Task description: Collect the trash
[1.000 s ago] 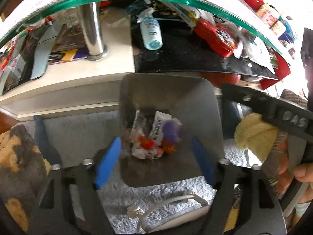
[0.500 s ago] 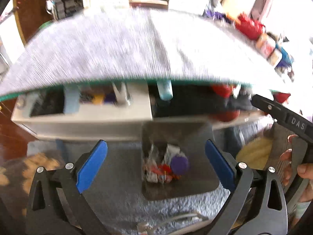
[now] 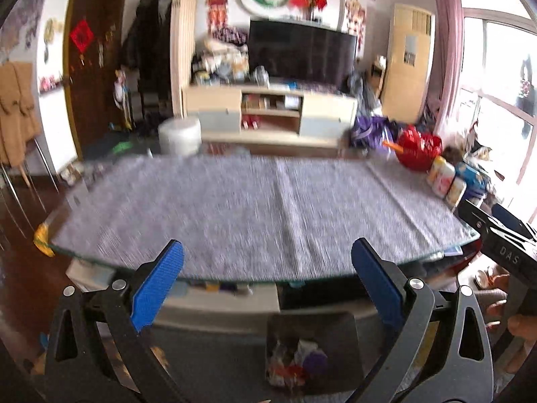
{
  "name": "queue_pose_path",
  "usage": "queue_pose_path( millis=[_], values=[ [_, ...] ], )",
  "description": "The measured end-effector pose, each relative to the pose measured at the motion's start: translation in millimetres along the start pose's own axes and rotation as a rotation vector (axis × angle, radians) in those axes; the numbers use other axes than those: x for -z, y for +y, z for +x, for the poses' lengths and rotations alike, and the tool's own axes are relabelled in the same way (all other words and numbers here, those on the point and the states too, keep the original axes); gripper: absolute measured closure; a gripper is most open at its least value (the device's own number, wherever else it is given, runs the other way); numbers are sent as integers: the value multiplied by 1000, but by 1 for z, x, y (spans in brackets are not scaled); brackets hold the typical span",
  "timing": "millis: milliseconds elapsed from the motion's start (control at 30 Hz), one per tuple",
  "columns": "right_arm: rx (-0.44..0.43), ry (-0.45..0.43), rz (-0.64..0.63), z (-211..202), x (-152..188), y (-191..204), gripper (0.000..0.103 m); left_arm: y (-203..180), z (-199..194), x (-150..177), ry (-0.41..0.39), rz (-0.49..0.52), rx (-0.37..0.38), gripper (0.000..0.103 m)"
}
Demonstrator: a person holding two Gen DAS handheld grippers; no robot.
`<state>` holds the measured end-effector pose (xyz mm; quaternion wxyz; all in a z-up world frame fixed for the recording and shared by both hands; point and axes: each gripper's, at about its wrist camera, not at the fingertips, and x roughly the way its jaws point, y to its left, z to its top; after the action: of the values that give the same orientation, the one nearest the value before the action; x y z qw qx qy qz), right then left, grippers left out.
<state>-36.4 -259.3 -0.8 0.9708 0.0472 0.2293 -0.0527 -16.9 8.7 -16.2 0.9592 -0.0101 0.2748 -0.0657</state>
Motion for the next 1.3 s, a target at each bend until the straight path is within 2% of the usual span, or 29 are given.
queue_pose_path(
  millis=[167, 500, 1300],
  values=[
    [39, -86, -6, -26, -13, 0, 3, 0, -29, -17, -102, 0, -35, 8],
    [62, -172, 21, -51, -22, -7, 3, -7, -57, -23, -181, 19, -38, 8],
    [51, -176, 22, -55, -20, -1, 3, -8, -60, -21, -194, 14, -40, 8]
  ],
)
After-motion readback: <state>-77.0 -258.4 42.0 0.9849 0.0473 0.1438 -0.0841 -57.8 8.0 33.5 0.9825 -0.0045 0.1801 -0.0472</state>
